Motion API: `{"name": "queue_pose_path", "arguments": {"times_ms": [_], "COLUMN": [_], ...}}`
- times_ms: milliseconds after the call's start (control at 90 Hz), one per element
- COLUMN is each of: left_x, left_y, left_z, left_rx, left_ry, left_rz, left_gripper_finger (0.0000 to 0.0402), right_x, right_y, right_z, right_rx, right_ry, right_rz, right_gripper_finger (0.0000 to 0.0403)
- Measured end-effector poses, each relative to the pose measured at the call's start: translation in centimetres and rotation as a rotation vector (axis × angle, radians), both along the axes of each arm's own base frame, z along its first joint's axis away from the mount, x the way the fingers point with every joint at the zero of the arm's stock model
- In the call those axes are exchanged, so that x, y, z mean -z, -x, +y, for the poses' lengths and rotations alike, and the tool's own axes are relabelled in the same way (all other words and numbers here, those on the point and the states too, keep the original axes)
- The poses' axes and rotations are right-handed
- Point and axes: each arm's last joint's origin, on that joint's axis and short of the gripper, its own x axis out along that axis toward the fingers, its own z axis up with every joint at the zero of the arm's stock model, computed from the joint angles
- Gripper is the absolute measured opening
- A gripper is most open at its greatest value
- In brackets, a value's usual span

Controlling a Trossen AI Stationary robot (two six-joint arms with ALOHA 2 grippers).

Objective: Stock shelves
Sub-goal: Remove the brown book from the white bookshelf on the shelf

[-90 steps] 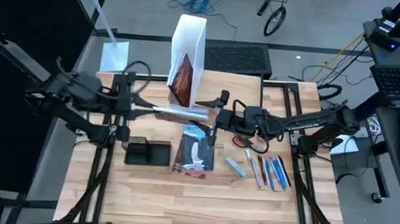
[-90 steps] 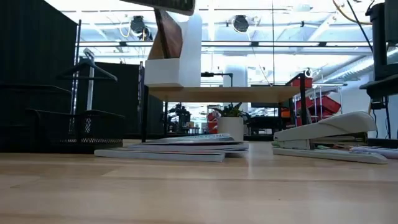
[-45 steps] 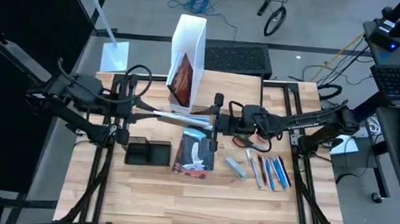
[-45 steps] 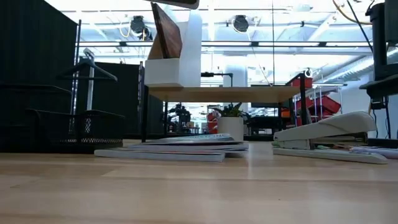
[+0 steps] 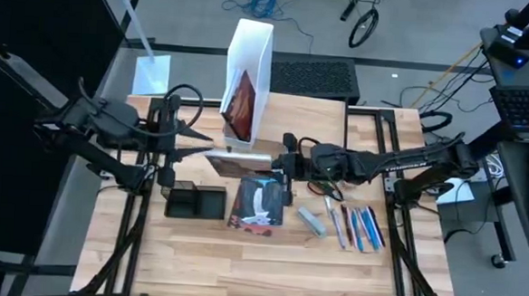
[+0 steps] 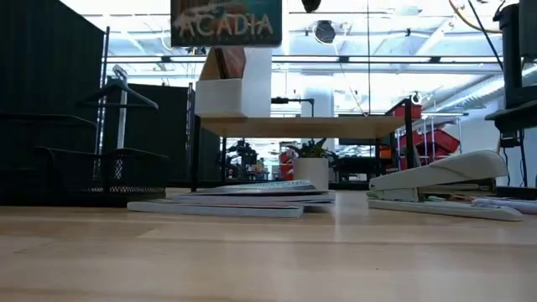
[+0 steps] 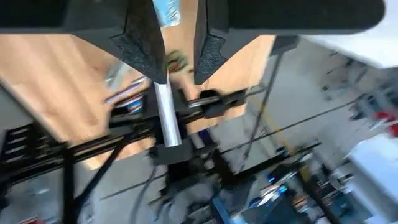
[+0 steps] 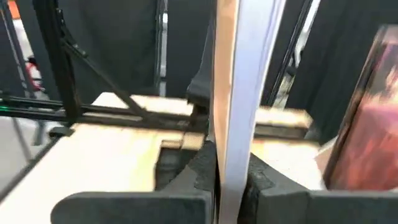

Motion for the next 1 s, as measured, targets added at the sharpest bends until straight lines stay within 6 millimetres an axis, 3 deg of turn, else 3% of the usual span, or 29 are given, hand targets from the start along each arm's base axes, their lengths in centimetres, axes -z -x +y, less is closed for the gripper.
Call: {"name": "queue_pose_path", "arguments": {"times_ms": [189, 500, 678, 1000], "left_x": [0.4, 0.5, 0.5, 0.6], "left_y": [0.2, 0.2, 0.2, 0.3], "left_z": [0.2, 0.2, 0.2, 0.2], "left_rx": [-0.040, -0.041, -0.042, -0.051], "left_ry": [-0.025, -0.030, -0.027, -0.006], "left_rz": [0.040, 0.058, 0.057, 0.062], "left_gripper_finger": [0.0088, 0.0089, 0.0089, 0.0089], "right_x": [2.9, 10.8, 15.2, 20.1], "right_y": [0.6, 3.0, 3.1, 1.8], "right_z": [0.7, 1.2, 1.1, 1.1], "right_rx": [0.045, 0.145, 0.248, 0.363], "right_ry": [-0.247, -0.717, -0.824, -1.004], "right_rz": [0.125, 0.020, 0.129, 0.213], "right_gripper_finger": [0.0002, 0.0001, 0.0001, 0.0012]}}
